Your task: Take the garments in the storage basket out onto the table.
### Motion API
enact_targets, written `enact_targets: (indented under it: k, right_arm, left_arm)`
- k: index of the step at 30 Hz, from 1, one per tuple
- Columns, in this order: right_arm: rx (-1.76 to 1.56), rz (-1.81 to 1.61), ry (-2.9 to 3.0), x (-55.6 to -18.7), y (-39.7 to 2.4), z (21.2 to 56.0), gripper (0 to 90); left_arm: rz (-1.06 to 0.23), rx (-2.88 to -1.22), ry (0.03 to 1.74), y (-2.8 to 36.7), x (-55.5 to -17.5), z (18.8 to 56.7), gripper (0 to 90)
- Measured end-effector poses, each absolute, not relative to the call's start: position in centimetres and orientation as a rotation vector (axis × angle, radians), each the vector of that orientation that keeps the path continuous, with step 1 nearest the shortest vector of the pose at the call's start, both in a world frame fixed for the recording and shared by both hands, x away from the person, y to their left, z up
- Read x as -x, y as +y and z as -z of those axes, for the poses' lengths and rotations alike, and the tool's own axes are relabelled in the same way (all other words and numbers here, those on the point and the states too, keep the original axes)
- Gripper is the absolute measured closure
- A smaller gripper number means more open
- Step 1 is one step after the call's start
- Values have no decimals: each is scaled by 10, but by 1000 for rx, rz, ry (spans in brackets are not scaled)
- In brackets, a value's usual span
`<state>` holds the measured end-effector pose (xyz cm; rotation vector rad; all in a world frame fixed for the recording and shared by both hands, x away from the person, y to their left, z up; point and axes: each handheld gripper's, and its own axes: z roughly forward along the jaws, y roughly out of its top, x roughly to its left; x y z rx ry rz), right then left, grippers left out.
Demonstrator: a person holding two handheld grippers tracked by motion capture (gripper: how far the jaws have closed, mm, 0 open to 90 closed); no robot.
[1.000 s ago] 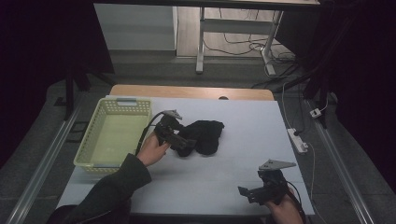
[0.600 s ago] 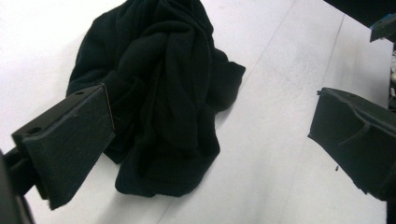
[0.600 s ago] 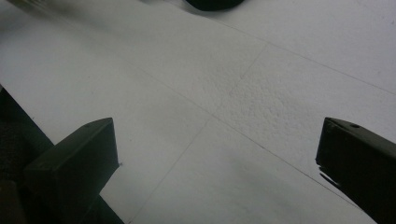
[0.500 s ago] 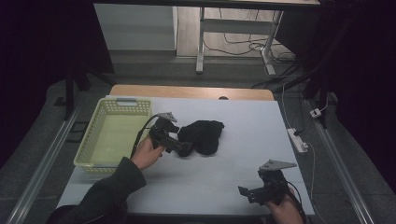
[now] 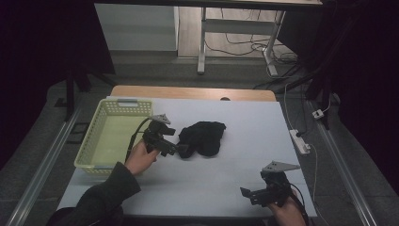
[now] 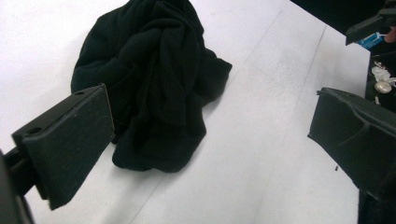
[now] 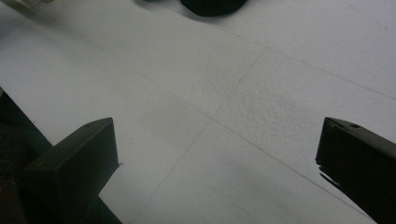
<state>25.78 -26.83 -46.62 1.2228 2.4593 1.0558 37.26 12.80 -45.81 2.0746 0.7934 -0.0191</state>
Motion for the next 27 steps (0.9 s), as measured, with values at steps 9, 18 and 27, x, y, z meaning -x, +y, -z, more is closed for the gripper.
enact_targets:
  k: [9,18,27]
  right_arm:
    - [-1217,-1066,2449,-257,-269,466,0]
    - [-1211,-1088,2443,-256,-269,466,0]
    - [-1192,-1088,2450,-256,-269,465,0]
  left_arm:
    - [14,-2084,792,137,-361,453,7]
    - [18,-2082,806,147,-346,451,6]
    - [8,-2063,821,164,-330,450,8]
